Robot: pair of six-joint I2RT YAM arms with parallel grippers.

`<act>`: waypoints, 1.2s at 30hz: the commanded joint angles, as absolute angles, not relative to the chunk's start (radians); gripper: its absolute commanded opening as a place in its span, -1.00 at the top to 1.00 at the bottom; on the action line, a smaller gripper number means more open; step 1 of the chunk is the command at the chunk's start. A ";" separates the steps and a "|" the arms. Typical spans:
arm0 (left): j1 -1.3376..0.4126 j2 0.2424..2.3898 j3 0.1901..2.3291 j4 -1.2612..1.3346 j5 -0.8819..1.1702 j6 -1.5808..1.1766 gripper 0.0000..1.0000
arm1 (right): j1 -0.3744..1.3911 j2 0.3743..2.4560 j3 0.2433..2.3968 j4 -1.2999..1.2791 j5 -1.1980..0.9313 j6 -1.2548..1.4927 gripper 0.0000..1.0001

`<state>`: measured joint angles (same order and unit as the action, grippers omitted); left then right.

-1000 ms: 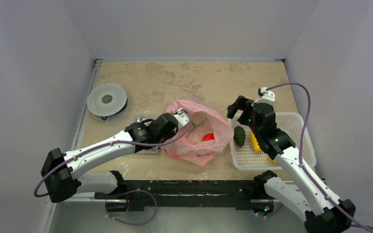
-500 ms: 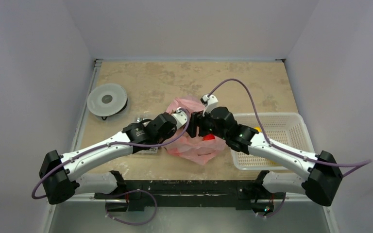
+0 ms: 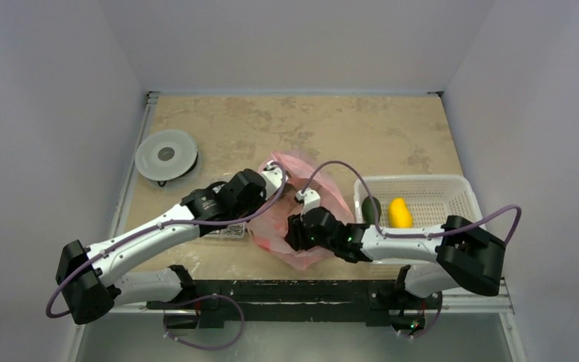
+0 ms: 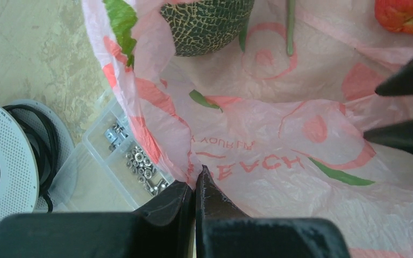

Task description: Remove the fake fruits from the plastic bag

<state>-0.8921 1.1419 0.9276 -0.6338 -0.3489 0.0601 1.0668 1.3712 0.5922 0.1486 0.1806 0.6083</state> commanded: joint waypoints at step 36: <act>-0.893 1.273 0.978 -0.676 -0.240 0.020 1.00 | 1.190 1.158 0.543 -0.056 0.635 0.700 -0.54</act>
<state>-0.8925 1.2793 0.9379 -0.6792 -0.2527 0.0372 1.1881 1.1965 0.5709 0.0357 0.5732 0.6693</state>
